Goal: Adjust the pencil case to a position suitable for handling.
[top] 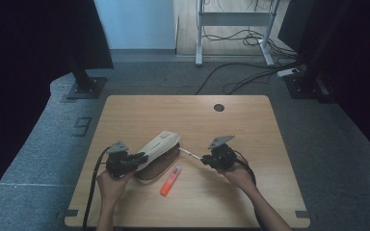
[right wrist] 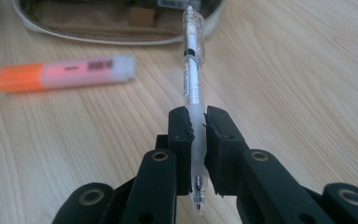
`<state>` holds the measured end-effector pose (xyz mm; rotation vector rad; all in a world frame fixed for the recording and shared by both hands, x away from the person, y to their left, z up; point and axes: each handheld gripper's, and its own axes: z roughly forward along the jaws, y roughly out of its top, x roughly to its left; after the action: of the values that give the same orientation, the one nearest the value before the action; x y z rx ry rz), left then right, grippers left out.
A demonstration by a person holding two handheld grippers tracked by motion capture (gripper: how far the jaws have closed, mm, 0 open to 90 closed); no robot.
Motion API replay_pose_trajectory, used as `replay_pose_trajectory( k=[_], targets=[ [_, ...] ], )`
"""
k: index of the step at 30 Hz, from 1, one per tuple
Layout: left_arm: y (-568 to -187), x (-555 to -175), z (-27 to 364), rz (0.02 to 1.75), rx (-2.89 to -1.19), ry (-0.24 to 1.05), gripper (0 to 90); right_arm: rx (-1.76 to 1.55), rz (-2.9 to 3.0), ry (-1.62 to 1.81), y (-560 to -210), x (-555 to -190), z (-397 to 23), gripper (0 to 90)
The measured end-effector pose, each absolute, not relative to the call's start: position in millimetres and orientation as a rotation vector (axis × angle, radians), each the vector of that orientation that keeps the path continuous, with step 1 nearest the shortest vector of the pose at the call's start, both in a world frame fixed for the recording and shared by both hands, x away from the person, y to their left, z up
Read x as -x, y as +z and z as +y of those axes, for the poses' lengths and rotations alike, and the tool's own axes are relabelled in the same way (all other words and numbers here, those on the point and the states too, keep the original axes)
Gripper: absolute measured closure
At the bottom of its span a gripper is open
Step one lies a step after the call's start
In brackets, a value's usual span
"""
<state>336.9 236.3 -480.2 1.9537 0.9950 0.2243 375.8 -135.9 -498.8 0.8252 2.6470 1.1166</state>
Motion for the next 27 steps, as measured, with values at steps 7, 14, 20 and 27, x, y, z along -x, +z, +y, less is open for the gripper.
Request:
replay_pose_trajectory(
  k=[7, 14, 20, 27],
  targets=[
    [-480.0, -336.9, 236.4, 0.994, -1.954, 0.222, 75.3, -0.775, 2.682, 1.124, -498.3, -377.4, -111.3, 79.1],
    [-479.5, -336.6, 236.7, 0.993, -1.951, 0.220, 75.3, -0.729, 2.715, 1.126, -500.8, -378.7, -86.7, 79.1],
    [-479.6, -336.6, 236.5, 0.991, -1.952, 0.219, 75.3, -0.699, 2.735, 1.136, -503.9, -380.0, -68.8, 79.1],
    [-479.3, -336.5, 235.7, 0.988, -1.955, 0.216, 75.2, -0.657, 2.754, 1.139, -504.3, -380.4, -50.0, 79.1]
  ],
)
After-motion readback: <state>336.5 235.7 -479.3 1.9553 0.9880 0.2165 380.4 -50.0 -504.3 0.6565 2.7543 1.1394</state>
